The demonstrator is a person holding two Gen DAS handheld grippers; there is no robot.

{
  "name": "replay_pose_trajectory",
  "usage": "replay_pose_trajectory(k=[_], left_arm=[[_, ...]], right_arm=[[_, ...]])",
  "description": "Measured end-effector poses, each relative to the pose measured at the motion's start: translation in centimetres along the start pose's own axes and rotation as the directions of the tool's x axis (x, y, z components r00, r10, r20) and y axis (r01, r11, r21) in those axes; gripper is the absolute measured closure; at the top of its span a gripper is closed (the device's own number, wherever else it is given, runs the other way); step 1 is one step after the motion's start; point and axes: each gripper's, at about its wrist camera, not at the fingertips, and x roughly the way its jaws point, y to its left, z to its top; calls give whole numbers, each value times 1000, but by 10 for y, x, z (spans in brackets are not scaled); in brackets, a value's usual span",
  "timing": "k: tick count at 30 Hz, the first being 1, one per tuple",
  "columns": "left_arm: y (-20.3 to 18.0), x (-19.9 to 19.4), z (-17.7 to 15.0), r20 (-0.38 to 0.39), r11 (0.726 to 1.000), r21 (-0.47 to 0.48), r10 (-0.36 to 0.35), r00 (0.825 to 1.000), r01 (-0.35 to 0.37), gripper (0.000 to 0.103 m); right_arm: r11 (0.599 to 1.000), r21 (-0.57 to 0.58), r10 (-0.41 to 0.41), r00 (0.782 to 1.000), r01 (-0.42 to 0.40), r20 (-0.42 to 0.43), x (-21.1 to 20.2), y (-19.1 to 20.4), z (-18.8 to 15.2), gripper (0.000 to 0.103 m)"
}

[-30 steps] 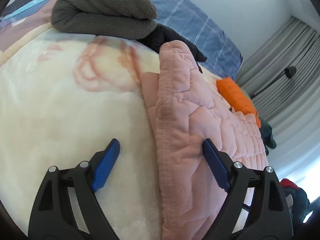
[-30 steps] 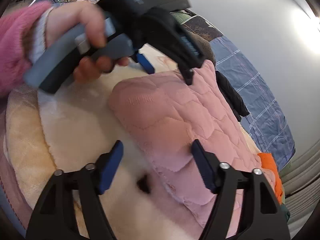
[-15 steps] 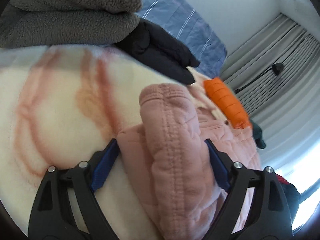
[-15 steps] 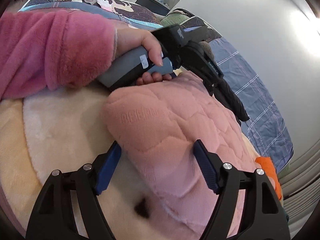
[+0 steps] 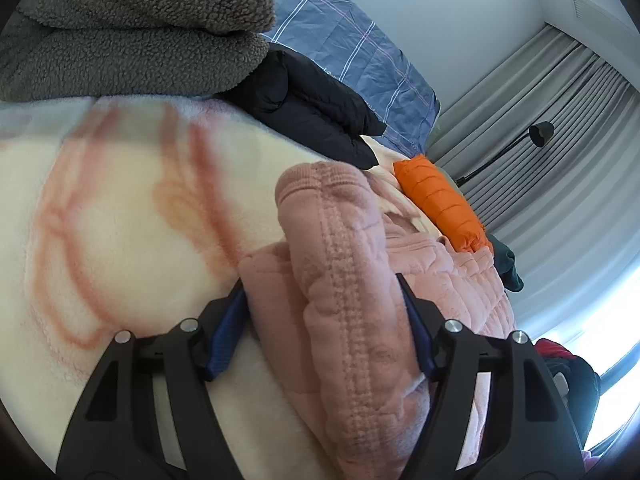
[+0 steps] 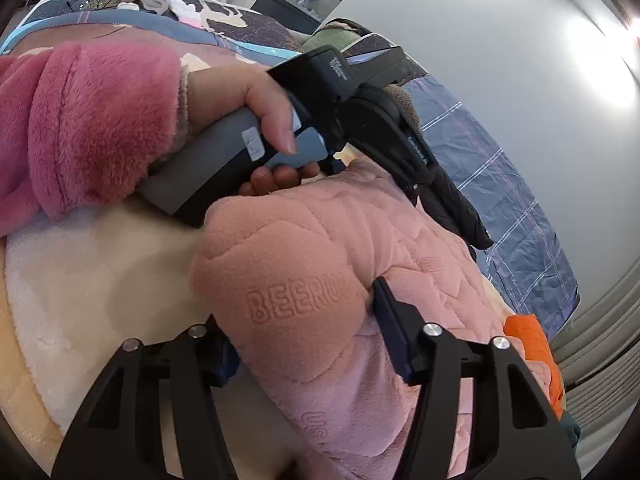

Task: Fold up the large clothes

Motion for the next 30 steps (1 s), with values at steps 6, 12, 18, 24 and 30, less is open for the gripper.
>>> replay_pose_trajectory(k=[6, 12, 18, 24, 30], left_arm=[[0, 0, -1, 2, 1000, -2, 1, 1000, -1, 30], [1, 0, -1, 3, 1000, -4, -2, 1000, 2, 29], [1, 0, -1, 3, 1000, -4, 2, 1000, -2, 29], [0, 1, 0, 3, 1000, -3, 8, 1000, -8, 29], [-2, 0, 0, 6, 1000, 3, 14, 1000, -14, 32]], right_arm=[[1000, -2, -5, 1000, 5, -1, -1, 0, 1, 47], [997, -61, -56, 998, 56, 3, 4, 12, 3, 39], [994, -66, -87, 996, 88, 13, 10, 15, 6, 39], [991, -86, -102, 995, 103, 14, 11, 19, 8, 38], [995, -39, -91, 995, 92, 44, 2, 16, 10, 63]])
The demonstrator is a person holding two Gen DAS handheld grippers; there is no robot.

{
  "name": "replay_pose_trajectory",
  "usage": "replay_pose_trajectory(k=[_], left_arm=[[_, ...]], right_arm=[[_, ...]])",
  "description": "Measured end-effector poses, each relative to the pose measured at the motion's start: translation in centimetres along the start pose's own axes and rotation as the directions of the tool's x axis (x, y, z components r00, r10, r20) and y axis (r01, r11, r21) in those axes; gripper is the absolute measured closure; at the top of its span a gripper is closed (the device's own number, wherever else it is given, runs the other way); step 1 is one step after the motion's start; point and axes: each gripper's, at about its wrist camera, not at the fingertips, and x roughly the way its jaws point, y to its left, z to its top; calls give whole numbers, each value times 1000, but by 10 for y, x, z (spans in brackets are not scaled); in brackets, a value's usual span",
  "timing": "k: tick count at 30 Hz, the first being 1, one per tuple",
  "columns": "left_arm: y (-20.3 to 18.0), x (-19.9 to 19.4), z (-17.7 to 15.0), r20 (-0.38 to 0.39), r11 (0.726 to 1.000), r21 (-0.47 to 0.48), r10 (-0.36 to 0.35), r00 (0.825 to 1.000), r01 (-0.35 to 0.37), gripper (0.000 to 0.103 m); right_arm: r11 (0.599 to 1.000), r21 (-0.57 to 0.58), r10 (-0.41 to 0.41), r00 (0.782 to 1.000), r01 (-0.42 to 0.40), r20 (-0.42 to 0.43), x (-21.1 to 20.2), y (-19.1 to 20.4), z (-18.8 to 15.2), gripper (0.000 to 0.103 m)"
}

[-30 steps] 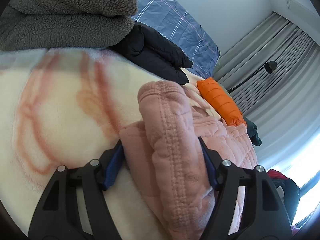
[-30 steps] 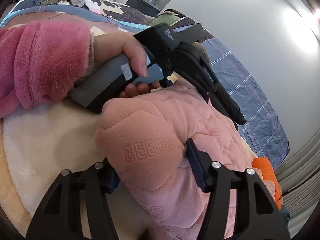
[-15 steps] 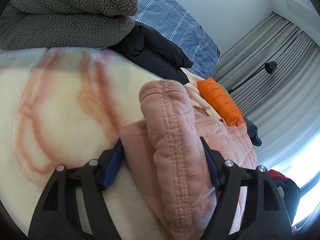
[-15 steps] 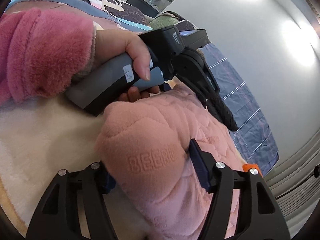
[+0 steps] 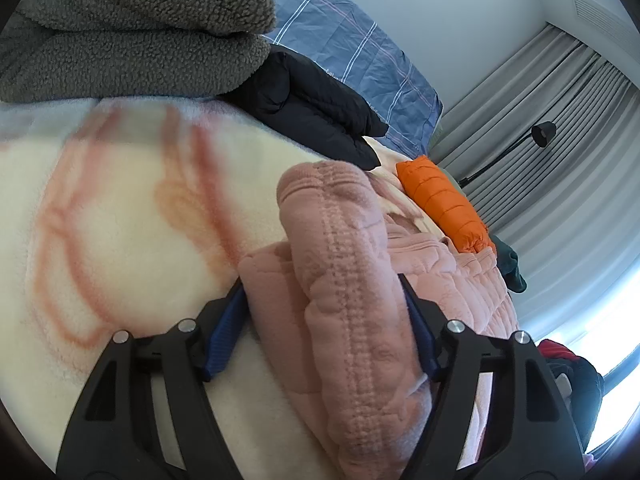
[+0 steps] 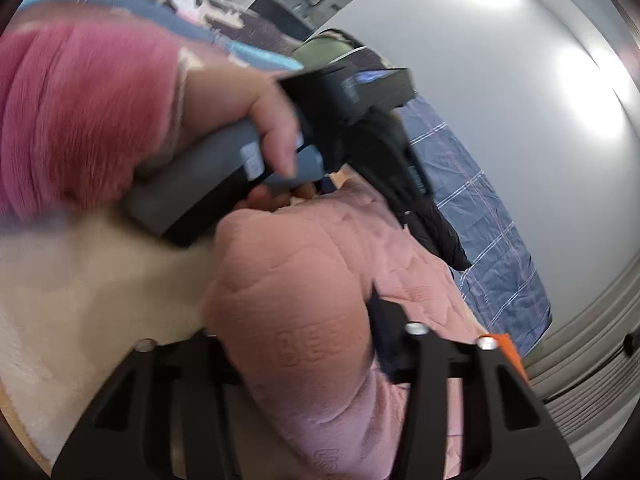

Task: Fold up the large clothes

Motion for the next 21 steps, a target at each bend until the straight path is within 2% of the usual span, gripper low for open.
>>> replay_pose_trajectory(k=[3, 4, 8, 10, 14, 19, 21], left_arm=[[-4, -2, 0, 10, 1000, 15, 8, 1000, -8, 36], [-5, -4, 0, 18, 1000, 18, 8, 1000, -9, 40], [-13, -15, 7, 48, 999, -34, -3, 999, 5, 57], [-26, -24, 15, 67, 999, -43, -14, 998, 17, 61], [-81, -35, 31, 91, 995, 75, 57, 994, -64, 63], [-161, -34, 55, 108, 973, 200, 95, 990, -116, 65], [-197, -27, 61, 110, 958, 258, 98, 989, -124, 65]], right_arm=[[983, 163, 79, 997, -81, 20, -7, -28, 1, 71], [970, 219, 106, 994, -110, 30, -9, -37, 0, 72], [880, 419, 194, 975, -223, 110, -21, -77, -11, 74], [847, 469, 208, 967, -252, 145, -28, -89, -15, 74], [779, 550, 204, 951, -301, 231, -50, -119, -27, 74], [649, 668, 179, 927, -364, 331, -77, -175, -55, 74], [586, 714, 154, 918, -382, 365, -88, -201, -75, 74]])
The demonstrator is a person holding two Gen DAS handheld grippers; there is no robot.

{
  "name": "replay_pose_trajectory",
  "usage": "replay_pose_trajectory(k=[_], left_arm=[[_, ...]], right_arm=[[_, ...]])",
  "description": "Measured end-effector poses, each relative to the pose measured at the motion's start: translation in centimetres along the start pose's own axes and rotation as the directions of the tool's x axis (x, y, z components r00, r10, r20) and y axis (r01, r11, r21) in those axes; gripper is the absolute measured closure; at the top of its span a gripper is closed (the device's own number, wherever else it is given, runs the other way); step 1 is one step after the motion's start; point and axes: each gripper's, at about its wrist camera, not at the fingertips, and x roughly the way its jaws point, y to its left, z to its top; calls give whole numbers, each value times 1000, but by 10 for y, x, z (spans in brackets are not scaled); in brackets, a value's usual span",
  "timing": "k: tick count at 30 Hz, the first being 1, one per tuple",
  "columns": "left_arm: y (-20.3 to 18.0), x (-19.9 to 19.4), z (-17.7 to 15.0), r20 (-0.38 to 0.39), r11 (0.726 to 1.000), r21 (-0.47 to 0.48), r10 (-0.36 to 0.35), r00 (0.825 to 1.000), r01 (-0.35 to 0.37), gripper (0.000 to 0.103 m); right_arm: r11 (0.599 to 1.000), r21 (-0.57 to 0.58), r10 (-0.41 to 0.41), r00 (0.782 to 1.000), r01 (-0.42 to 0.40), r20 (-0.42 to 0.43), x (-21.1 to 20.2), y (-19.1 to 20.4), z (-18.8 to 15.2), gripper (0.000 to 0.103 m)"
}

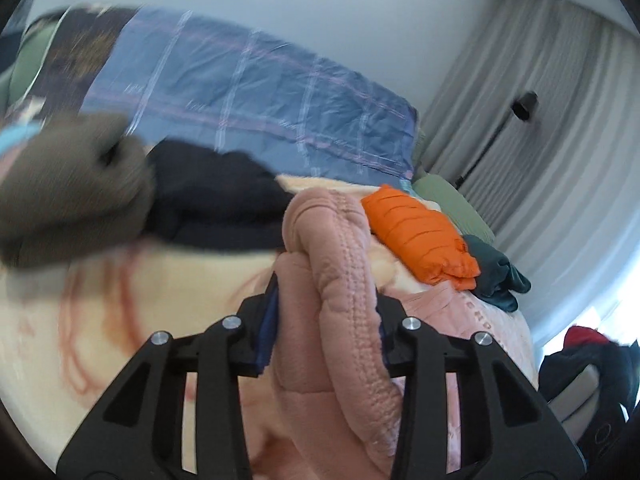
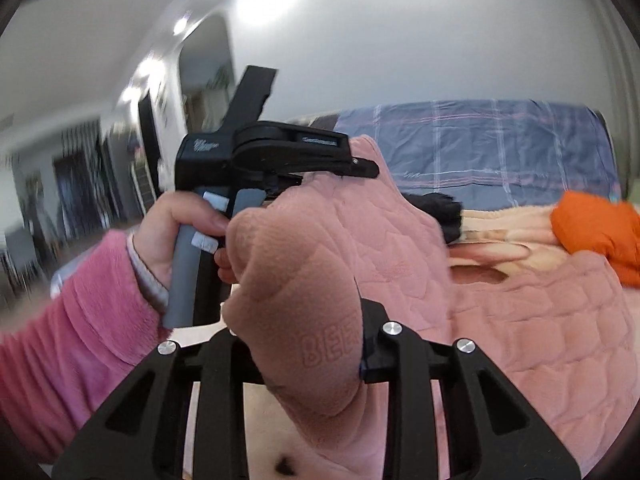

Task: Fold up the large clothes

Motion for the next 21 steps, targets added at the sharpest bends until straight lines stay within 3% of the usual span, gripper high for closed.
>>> replay_pose_trajectory(k=[7, 12, 16, 20, 21], left_arm=[[-145, 48, 30, -38, 973, 231, 18, 999, -9, 67], [-241, 106, 22, -74, 922, 386, 13, 997, 17, 62], [-283, 170, -10, -139, 874, 484, 46, 989, 28, 52], [-284, 228, -45, -280, 895, 434, 25, 960, 103, 52], [-281, 237, -54, -310, 902, 418, 26, 950, 111, 52]], right_arm=[[980, 199, -51, 990, 24, 131, -79, -89, 10, 74], [921, 388, -77, 984, 8, 162, -125, -157, -10, 74], [816, 578, -89, 992, 19, 94, -130, -206, -52, 74], [642, 767, -23, 1000, 3, 15, -125, -248, -111, 74], [631, 776, -8, 1000, -3, 10, -124, -250, -119, 74]])
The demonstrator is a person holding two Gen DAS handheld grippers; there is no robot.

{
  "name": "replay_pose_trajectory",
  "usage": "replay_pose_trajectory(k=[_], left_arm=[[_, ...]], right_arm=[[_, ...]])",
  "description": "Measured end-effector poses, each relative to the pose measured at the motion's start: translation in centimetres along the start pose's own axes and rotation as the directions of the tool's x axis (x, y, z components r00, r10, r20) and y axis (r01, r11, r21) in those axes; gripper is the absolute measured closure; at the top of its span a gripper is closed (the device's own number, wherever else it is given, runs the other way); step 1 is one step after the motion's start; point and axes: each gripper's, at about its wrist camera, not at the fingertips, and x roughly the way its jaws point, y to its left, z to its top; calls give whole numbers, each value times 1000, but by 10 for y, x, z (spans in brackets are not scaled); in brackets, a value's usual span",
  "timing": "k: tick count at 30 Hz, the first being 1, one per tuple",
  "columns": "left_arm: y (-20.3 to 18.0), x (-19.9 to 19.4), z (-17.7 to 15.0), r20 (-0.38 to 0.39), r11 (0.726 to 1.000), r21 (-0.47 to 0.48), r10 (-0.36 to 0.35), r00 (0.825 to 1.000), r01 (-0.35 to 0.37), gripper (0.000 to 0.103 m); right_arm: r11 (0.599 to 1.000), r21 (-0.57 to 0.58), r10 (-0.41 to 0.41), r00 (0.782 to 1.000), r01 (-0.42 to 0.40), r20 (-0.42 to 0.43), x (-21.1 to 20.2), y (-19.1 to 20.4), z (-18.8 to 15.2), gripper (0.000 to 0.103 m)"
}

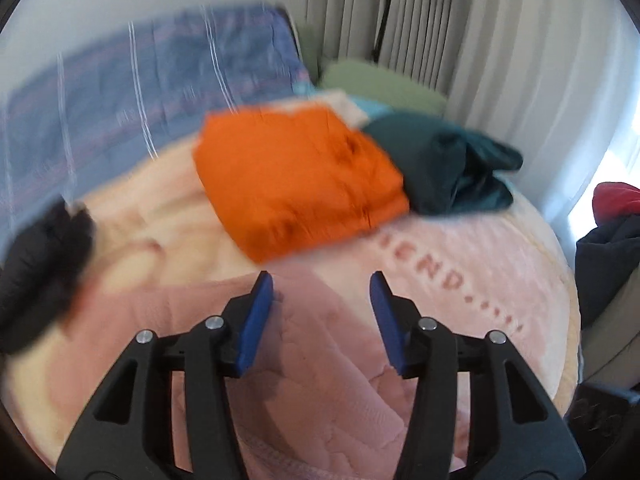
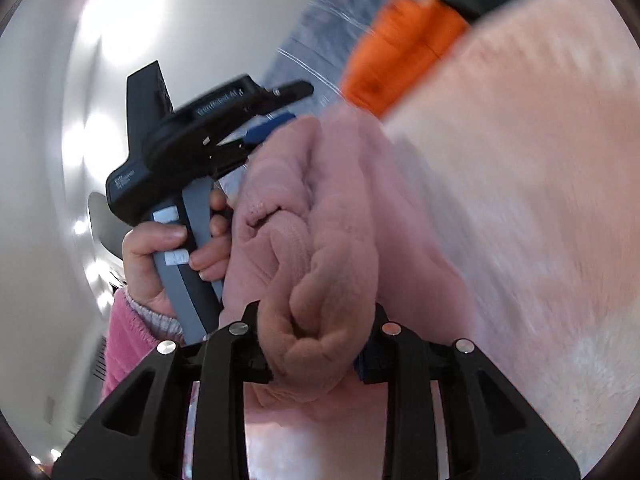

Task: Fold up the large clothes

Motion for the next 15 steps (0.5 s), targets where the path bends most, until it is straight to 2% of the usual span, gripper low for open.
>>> replay_pose_trajectory(k=[1, 4, 6, 10, 12, 13, 15], left_arm=[[1, 10, -6, -16, 1000, -14, -18, 1000, 18, 52], [10, 12, -11, 6, 995, -60, -82, 997, 82, 51], [14, 6, -11, 18, 991, -78, -106, 994, 107, 50], [18, -19, -9, 63, 985, -104, -132, 989, 138, 50], [17, -44, -7, 95, 982, -90, -156, 983, 165, 46], [15, -56, -7, 108, 985, -68, -154, 982, 161, 40], [13, -81, -13, 136, 995, -6, -101, 986, 103, 32]], right_arm=[[1000, -20, -8, 1000, 8, -3, -1, 0, -3, 74], [995, -91, -34, 999, 34, 2, -5, 13, -11, 74], [994, -109, -14, 1000, 14, 1, -7, 19, -12, 74], [991, -130, 6, 1000, -6, -4, -8, 24, -14, 74], [993, -119, 10, 1000, -10, 0, -13, 21, -11, 74], [993, -115, 8, 1000, -8, 1, -14, 18, -9, 74], [994, -113, 4, 1000, -4, 0, -15, 15, -10, 73]])
